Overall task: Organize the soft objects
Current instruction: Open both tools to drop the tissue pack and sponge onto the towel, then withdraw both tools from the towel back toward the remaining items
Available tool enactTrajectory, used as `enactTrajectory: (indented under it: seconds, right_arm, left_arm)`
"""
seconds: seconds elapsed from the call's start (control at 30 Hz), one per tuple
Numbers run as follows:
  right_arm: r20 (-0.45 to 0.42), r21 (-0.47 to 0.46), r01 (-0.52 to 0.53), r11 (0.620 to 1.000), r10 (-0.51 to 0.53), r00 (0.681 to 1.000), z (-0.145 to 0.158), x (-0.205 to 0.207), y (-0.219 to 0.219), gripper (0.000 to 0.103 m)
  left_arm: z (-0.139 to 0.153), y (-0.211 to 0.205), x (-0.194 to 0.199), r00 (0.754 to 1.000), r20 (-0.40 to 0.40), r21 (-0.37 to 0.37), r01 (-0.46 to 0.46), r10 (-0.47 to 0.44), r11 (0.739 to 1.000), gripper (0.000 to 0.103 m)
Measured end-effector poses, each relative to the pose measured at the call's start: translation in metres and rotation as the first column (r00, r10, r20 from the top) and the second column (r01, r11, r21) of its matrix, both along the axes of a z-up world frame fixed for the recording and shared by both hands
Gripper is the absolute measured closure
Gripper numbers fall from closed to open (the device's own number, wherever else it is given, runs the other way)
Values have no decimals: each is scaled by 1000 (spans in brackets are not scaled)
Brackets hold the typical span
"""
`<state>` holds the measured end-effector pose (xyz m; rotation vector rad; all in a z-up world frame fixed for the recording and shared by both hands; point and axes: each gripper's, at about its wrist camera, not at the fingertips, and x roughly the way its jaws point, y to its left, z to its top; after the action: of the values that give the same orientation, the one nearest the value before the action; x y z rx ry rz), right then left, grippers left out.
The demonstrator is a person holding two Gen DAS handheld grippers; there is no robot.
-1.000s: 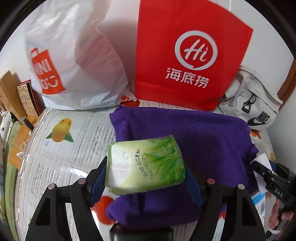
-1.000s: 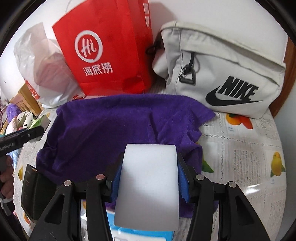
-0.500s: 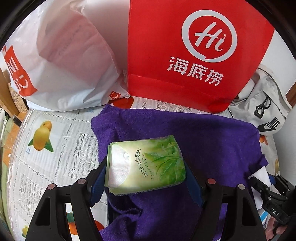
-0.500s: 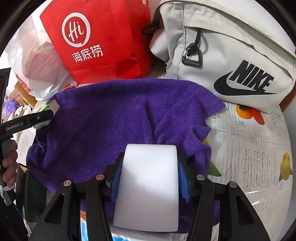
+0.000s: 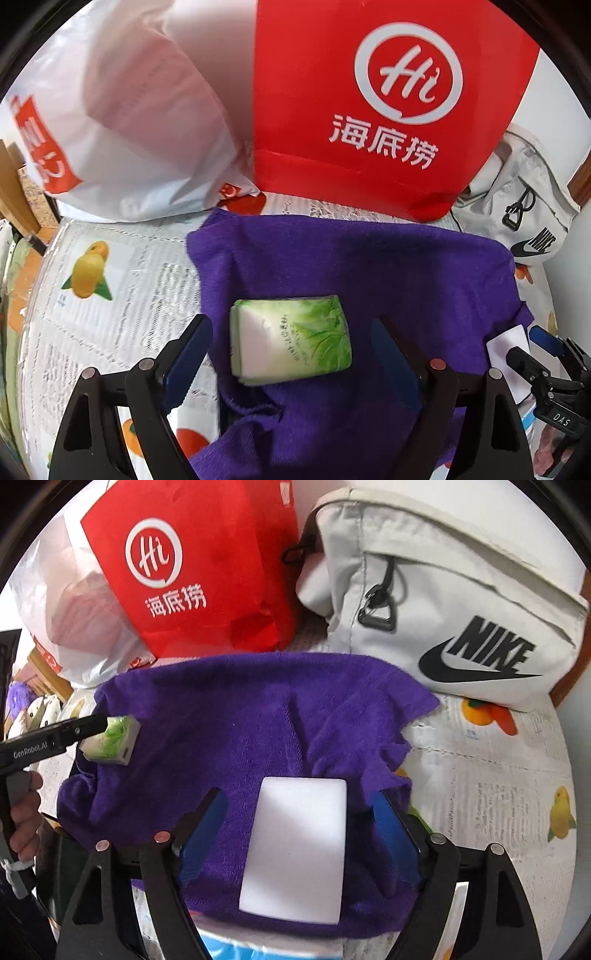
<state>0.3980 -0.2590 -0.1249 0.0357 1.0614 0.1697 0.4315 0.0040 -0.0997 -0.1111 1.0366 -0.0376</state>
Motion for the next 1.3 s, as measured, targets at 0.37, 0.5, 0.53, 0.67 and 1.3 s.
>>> enactTrajectory:
  seconds: [0.37,0.5,0.53,0.67,1.3]
  right_arm:
    - [12,-31,31,999,-30,999,39,-54,6,19]
    - [63,47,35,998,-38,997,53,-87,4,19]
    - [76,54,41,998,-45,996,56,-95,4,19]
    - [138,45,67,997,-72,988,68,-130,2,19]
    - [103,75,57,996,-64,993,34,-267,5,19]
  left_arm:
    - [52,11,-75,990,137,0,14,-14,1000,16]
    - [65,12,-108,986,163,23,21,-24,1000,16]
    - [68,13,-118,985,170,20,28,-30,999,16]
    - [74,18,-150,984,172,-11,38,-35,999,16]
    - [33,-15,-266,975,146,-30,173,-167,984,16]
